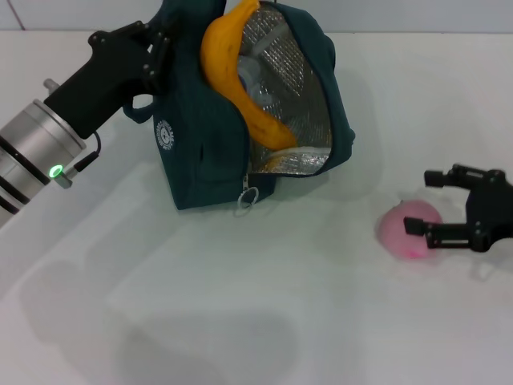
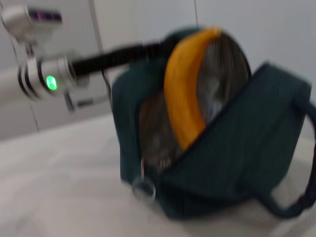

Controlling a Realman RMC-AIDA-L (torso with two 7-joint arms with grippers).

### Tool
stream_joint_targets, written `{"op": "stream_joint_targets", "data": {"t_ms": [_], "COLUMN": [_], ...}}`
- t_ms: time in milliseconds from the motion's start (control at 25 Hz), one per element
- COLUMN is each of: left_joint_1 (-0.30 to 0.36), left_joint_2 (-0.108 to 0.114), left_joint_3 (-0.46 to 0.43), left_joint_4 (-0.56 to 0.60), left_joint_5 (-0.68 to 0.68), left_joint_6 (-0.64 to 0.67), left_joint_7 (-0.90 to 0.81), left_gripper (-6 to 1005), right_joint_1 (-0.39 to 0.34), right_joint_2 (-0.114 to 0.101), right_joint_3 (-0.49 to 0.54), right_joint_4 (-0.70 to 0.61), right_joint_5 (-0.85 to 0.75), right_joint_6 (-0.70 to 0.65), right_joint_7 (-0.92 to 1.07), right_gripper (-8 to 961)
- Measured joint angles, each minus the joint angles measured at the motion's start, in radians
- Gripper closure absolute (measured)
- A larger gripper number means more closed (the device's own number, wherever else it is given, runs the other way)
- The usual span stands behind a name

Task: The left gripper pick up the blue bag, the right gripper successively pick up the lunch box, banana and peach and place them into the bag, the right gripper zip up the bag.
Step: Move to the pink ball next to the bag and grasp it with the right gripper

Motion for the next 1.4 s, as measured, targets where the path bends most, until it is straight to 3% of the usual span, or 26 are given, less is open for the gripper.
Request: {"op": "stream_joint_targets", "data": {"t_ms": [200,680,760,1000,1400], "left_joint_1": [-0.001,-0.001,-0.001,-0.001,0.003], "left_joint_2": [0.0,-0.001,-0.001,-0.001,-0.002], "left_joint_3": [-0.001,-0.005,-0.005,-0.006,-0.001], "left_joint_4": [0.001,0.002,0.003,0.0,0.001], "left_joint_5": [0.001,-0.002,-0.002,-0.003,-0.003], "left_joint_6": [0.0,0.0,0.0,0.0,0.006], "left_joint_7": [0.0,0.0,0.0,0.002,0.002], "left_gripper": [962,962,962,962,962], "right_joint_1": [0.007,0.027,0.034,0.059,0.077], "right_joint_2": [0.012,0.003,0.001,-0.002,0.005], "right_joint_3": [-0.031,-0.048,-0.048,-0.047,0.025], "right_joint_4": [-0.004,-0.005,-0.004,0.004,-0.018], "right_joint_5": [-0.07,-0.087,-0.101,-0.135,-0.053], "right_joint_6": [0.058,0.085,0.079,0.041,-0.101], "right_joint_7": [0.007,0.068,0.085,0.1,0.049], "right_gripper": [180,244,396,643,728]}}
